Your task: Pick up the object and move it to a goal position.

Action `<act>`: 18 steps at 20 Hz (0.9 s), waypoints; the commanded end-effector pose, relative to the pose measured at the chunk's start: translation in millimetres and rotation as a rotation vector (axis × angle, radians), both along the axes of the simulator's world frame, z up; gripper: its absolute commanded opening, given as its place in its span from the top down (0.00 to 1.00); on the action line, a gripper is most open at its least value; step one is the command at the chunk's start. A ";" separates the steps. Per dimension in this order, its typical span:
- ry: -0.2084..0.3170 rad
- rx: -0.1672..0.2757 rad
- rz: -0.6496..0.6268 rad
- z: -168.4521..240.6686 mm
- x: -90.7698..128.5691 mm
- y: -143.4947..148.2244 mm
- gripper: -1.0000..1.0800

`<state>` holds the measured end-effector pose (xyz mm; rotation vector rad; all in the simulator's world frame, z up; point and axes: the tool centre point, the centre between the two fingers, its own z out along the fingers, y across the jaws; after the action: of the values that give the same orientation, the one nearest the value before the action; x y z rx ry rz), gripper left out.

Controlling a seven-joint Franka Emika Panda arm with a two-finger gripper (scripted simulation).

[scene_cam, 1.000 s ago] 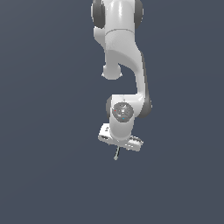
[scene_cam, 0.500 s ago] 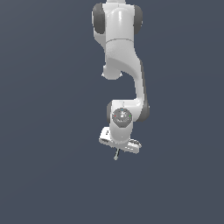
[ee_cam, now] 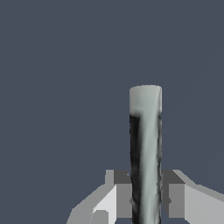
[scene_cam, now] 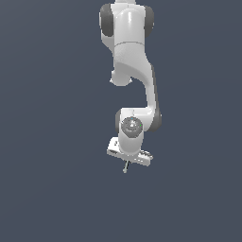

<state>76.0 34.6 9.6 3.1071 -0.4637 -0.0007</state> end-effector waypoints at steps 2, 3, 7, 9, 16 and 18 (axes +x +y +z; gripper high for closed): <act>0.000 0.000 0.000 1.3 -0.1 0.1 1.00; 0.000 0.000 0.000 2.7 -0.2 0.2 1.00; 0.000 0.000 0.000 13.8 -1.2 0.7 1.00; 0.000 0.000 0.000 22.9 -2.0 1.1 1.00; 0.000 0.000 0.000 75.3 -6.6 3.5 1.00; 0.000 0.000 0.000 96.2 -8.4 4.2 1.00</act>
<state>68.7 38.2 89.7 3.1069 -0.4641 -0.0027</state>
